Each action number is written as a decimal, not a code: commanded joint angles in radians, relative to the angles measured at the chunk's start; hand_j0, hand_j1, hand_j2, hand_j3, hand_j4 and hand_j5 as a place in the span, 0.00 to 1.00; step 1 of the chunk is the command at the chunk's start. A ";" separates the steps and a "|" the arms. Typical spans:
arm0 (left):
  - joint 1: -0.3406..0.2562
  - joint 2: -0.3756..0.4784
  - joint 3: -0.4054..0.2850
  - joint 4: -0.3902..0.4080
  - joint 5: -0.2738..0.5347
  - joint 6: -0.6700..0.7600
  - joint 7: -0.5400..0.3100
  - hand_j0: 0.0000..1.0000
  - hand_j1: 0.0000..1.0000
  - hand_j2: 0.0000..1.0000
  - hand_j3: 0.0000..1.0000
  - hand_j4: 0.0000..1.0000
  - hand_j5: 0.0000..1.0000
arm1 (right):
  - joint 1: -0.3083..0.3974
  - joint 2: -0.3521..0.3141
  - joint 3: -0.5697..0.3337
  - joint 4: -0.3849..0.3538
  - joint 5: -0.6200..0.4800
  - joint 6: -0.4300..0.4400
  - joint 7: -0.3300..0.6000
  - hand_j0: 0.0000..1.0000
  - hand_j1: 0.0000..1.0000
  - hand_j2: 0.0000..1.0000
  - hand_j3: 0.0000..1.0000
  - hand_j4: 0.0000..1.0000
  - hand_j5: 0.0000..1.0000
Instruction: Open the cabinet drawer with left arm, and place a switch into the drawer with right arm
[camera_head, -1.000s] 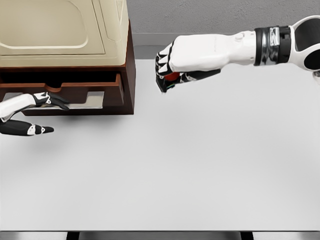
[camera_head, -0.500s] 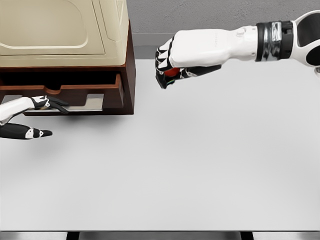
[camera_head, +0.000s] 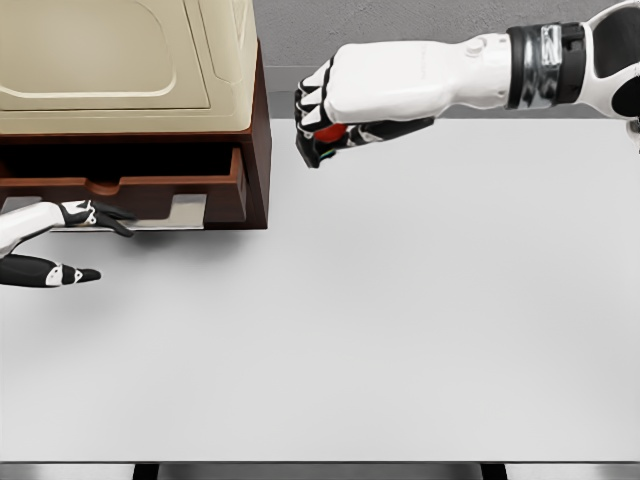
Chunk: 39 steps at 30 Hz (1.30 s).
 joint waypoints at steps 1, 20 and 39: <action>-0.001 0.005 -0.001 0.008 -0.012 0.003 -0.020 0.73 0.73 0.73 0.73 0.73 0.73 | 0.000 0.028 0.001 0.000 -0.006 0.003 -0.001 0.40 0.40 0.40 0.40 0.40 0.40; 0.014 0.042 -0.001 -0.035 0.001 0.003 -0.020 0.72 0.72 0.72 0.72 0.72 0.72 | -0.014 0.071 0.003 0.058 -0.008 0.003 0.013 0.40 0.40 0.40 0.40 0.40 0.40; 0.043 0.059 0.003 -0.067 0.001 0.003 -0.020 0.72 0.72 0.72 0.72 0.72 0.72 | -0.029 0.090 0.003 0.060 -0.008 0.003 0.012 0.40 0.40 0.40 0.40 0.40 0.40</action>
